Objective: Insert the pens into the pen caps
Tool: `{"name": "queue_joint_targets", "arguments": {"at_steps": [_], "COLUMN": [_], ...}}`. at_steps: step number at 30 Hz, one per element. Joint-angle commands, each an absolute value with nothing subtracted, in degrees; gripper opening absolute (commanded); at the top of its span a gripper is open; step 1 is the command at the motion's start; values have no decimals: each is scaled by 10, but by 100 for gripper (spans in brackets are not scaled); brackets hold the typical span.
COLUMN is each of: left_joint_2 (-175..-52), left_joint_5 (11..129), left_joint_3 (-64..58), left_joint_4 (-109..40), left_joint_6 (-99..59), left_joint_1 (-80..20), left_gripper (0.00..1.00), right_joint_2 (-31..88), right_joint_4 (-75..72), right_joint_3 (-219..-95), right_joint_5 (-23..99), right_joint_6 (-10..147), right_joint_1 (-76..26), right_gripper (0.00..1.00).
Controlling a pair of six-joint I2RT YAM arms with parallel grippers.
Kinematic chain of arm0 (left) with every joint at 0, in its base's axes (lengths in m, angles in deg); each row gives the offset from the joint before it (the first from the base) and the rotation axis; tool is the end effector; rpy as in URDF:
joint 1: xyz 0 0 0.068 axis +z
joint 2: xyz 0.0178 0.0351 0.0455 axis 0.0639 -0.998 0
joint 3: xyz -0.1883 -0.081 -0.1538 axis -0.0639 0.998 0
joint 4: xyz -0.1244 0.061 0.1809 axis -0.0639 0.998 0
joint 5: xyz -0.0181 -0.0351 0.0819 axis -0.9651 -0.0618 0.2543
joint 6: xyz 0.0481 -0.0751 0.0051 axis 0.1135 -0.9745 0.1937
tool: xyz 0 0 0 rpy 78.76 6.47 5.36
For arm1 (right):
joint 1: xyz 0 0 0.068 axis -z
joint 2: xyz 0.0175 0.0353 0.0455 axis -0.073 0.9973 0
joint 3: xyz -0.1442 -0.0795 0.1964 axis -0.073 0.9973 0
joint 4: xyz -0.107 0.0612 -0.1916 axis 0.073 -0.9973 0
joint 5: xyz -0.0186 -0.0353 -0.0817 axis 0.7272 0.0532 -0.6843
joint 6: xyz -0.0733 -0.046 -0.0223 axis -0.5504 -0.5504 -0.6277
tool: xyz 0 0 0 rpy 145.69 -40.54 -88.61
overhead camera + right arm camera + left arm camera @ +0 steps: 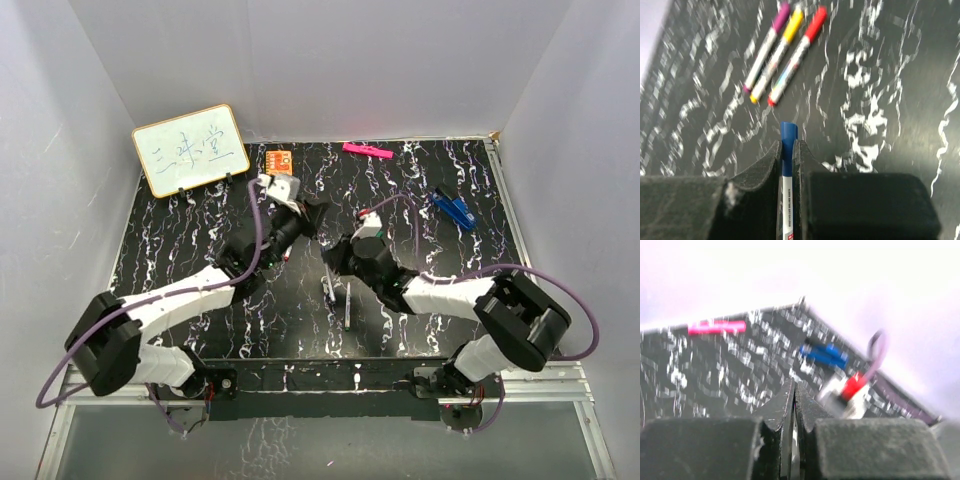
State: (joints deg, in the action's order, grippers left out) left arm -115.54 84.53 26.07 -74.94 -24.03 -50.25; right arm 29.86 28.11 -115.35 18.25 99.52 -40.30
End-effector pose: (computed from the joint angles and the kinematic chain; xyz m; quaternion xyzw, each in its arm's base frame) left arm 0.2278 -0.2285 0.3098 0.1352 0.6383 -0.3613 0.6661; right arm 0.2359 0.2081 0.1904 0.0135 0.8146 0.3105 0.4898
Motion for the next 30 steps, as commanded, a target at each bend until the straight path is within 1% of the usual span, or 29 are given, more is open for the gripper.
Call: {"name": "queue_joint_targets", "arguments": {"at_steps": [1,4,7,11,13,15,19,21,22,25,30], "left_joint_2": [-1105,-1092,-1056,-1019,-1015,-1021,-1048,-1058,-1063,-1087,-1139], "left_joint_5": [866,884,919,953,951,930,832,791,780,761,734], "left_joint_3": [223,246,285,313,313,307,306,316,319,316,291], "left_joint_4": [-778,-723,-697,-651,-623,-601,-617,-654,-666,-682,-670], "left_joint_6": [-231,-234,-244,-249,-249,-249,-259,-272,-280,-297,-304], "left_joint_1": [-502,-502,-502,-502,-502,-501,-501,-501,-501,-501,-501], "left_gripper": [0,0,0,0,0,9,21,35,39,43,47], "right_joint_2": [291,270,259,274,283,288,287,283,281,272,250], "right_joint_4": [204,195,191,176,175,180,214,231,237,261,310], "right_joint_3": [-1180,-1207,-1234,-1274,-1289,-1296,-1294,-1289,-1287,-1277,-1247], "right_joint_5": [196,151,101,65,56,48,37,36,36,46,69], "right_joint_6": [970,946,924,916,917,921,929,931,932,936,949], "right_joint_1": [-420,-420,-419,-412,-408,-404,-403,-402,-402,-402,-402], "right_gripper": [0,0,0,0,0,0,0,0,0,0,0]}}
